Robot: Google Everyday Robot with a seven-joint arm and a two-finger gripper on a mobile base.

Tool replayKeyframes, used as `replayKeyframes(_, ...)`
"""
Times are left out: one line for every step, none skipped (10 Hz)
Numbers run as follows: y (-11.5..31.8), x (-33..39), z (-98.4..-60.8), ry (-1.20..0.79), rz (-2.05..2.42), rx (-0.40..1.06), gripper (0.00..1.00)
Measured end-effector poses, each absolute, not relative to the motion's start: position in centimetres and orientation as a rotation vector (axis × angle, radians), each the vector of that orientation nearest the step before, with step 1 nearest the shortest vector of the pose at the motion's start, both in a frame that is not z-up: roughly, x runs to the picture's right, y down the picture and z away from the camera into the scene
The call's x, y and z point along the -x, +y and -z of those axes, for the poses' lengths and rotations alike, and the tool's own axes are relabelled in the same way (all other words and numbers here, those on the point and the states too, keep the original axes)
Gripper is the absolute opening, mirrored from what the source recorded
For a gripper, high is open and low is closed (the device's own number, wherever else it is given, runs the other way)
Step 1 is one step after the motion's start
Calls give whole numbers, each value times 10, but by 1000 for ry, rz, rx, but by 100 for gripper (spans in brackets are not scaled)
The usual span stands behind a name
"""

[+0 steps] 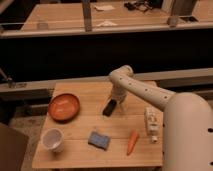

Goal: Place the eraser on the white sponge

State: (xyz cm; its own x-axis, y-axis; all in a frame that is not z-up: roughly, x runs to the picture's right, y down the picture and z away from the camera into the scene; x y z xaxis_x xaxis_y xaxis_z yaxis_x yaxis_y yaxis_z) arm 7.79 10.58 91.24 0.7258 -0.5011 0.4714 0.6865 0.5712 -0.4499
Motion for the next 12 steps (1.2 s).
replayKeyframes(108, -76, -915, -310, 710, 660, 71)
replayKeyframes(109, -76, -916, -311, 710, 662, 68)
replayKeyframes(110, -76, -918, -310, 711, 663, 68)
replayKeyframes(112, -75, -920, -310, 711, 664, 62)
replayKeyframes(111, -73, -922, -312, 707, 655, 56)
replayKeyframes(112, -72, -923, -311, 707, 654, 48)
replayKeyframes(113, -72, -924, -310, 706, 655, 40)
replayKeyframes(114, -73, -924, -312, 702, 654, 36)
replayKeyframes(114, -72, -924, -315, 699, 651, 35)
replayKeyframes(115, -72, -923, -317, 696, 650, 31)
replayKeyframes(114, -72, -923, -318, 695, 651, 22)
replayKeyframes(114, -73, -922, -318, 695, 652, 15)
